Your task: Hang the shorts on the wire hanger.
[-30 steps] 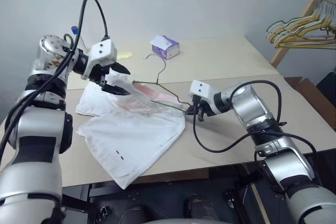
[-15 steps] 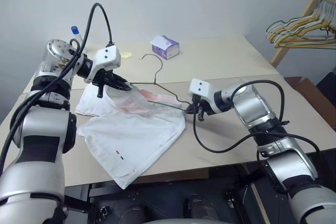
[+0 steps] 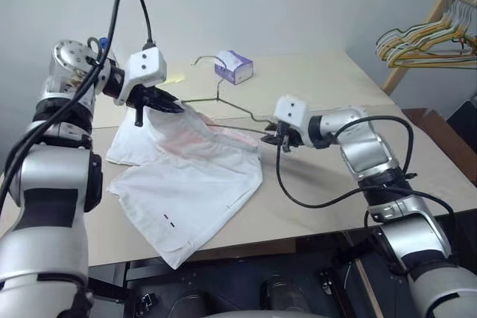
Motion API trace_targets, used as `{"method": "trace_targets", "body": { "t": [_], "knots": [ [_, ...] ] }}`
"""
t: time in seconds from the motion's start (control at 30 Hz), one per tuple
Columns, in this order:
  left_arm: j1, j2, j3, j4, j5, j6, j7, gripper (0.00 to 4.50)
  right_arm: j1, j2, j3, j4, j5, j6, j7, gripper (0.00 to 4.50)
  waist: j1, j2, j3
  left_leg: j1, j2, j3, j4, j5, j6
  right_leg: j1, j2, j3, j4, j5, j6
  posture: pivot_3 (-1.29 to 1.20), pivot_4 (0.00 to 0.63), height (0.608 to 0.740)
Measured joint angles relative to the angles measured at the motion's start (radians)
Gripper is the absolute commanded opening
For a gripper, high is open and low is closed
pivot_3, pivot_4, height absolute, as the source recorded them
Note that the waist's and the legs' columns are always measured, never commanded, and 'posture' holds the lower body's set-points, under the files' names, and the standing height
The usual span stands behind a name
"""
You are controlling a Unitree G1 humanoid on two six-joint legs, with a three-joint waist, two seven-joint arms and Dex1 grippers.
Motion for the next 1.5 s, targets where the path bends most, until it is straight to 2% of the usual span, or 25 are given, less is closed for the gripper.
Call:
{"method": "trace_targets", "body": {
  "t": [0.03, 0.3, 0.4, 0.53, 0.6, 0.73, 0.93, 1.07, 1.17, 1.4, 1.5],
  "knots": [
    [-0.003, 0.004, 0.0, 0.0, 0.002, -0.001, 0.011, 0.08, -0.002, -0.002, -0.006, 0.003, -0.001, -0.007, -0.017, 3.21, 0.0, 0.0, 0.0, 0.0, 0.0, 0.0, 0.0, 0.0, 0.0, 0.0, 0.0, 0.0, 0.0, 0.0, 0.0, -0.08, 0.0, 0.74],
    [-0.018, 0.024, 0.0, 0.009, 0.025, -0.001, 0.06, 0.08, -0.024, -0.054, -0.185, 0.005, 0.079, -0.004, -0.115, 3.21, 0.001, 0.0, 0.0, 0.0, 0.0, 0.0, 0.0, 0.0, 0.0, 0.0, 0.0, 0.0, 0.0, 0.0, 0.0, -0.09, 0.0, 0.74],
    [-0.026, 0.022, 0.0, 0.011, 0.028, -0.001, 0.069, 0.08, -0.009, -0.116, -0.243, -0.072, 0.147, 0.094, -0.091, 3.21, 0.001, 0.0, 0.0, -0.001, 0.0, -0.001, 0.0, 0.0, 0.001, 0.0, 0.0, 0.0, 0.0, 0.0, 0.0, -0.1, 0.0, 0.74],
    [-0.055, 0.034, 0.008, 0.024, 0.033, -0.001, 0.081, 0.08, 0.123, -0.16, -0.281, -0.228, 0.255, 0.266, -0.039, 3.21, -0.001, -0.001, -0.001, -0.001, 0.0, -0.001, 0.0, -0.001, 0.002, 0.001, 0.0, -0.001, 0.0, 0.0, 0.0, -0.1, 0.0, 0.74],
    [-0.075, 0.034, 0.019, 0.024, 0.033, -0.001, 0.08, 0.08, 0.202, -0.104, -0.253, -0.26, 0.291, 0.349, -0.053, 3.21, -0.009, -0.001, -0.001, 0.0, 0.0, -0.001, 0.002, -0.001, 0.002, 0.0, -0.001, 0.0, -0.001, 0.0, 0.0, -0.1, 0.0, 0.74],
    [-0.089, 0.036, 0.028, 0.024, 0.033, -0.001, 0.078, 0.08, 0.269, 0.007, -0.18, -0.259, 0.303, 0.403, -0.121, 3.21, -0.022, 0.0, 0.0, 0.001, 0.001, -0.005, 0.004, -0.001, 0.002, 0.0, -0.001, 0.001, 0.0, 0.0, 0.0, -0.09, 0.0, 0.74],
    [-0.089, 0.038, 0.034, 0.025, 0.033, -0.001, 0.068, 0.08, 0.267, 0.152, -0.11, -0.153, 0.281, 0.362, -0.229, 3.21, -0.022, -0.001, 0.0, -0.001, 0.0, -0.007, 0.004, -0.002, 0.003, 0.0, -0.001, 0.001, 0.0, 0.0, 0.0, -0.08, 0.0, 0.74],
    [-0.089, 0.045, 0.037, 0.025, 0.033, -0.001, 0.06, 0.08, 0.227, 0.196, -0.094, -0.05, 0.267, 0.303, -0.252, 3.21, -0.021, -0.001, 0.0, -0.003, 0.0, -0.006, 0.006, -0.002, 0.003, 0.0, -0.001, 0.0, 0.001, 0.0, 0.001, -0.07, 0.0, 0.74],
    [-0.089, 0.044, 0.039, 0.025, 0.033, -0.001, 0.058, 0.08, 0.185, 0.237, -0.09, 0.034, 0.253, 0.24, -0.277, 2.59, -0.021, -0.001, 0.0, -0.003, 0.0, -0.005, 0.006, -0.002, 0.003, 0.0, -0.001, 0.0, 0.0, 0.0, 0.001, -0.07, 0.0, 0.74],
    [-0.089, 0.047, 0.044, 0.025, 0.033, -0.001, 0.053, 0.08, 0.154, 0.27, -0.116, 0.123, 0.272, 0.198, -0.283, 0.11, -0.021, -0.001, 0.0, -0.003, 0.0, -0.005, 0.006, -0.002, 0.003, 0.0, -0.001, 0.0, 0.001, 0.001, 0.001, -0.06, 0.0, 0.74],
    [-0.089, 0.048, 0.046, 0.025, 0.033, -0.001, 0.052, 0.08, 0.142, 0.271, -0.116, 0.139, 0.272, 0.195, -0.272, 0.05, -0.022, -0.001, 0.0, -0.003, 0.0, -0.005, 0.006, -0.002, 0.003, 0.0, -0.001, 0.0, 0.001, 0.001, 0.001, -0.06, 0.0, 0.74]
  ]
}}
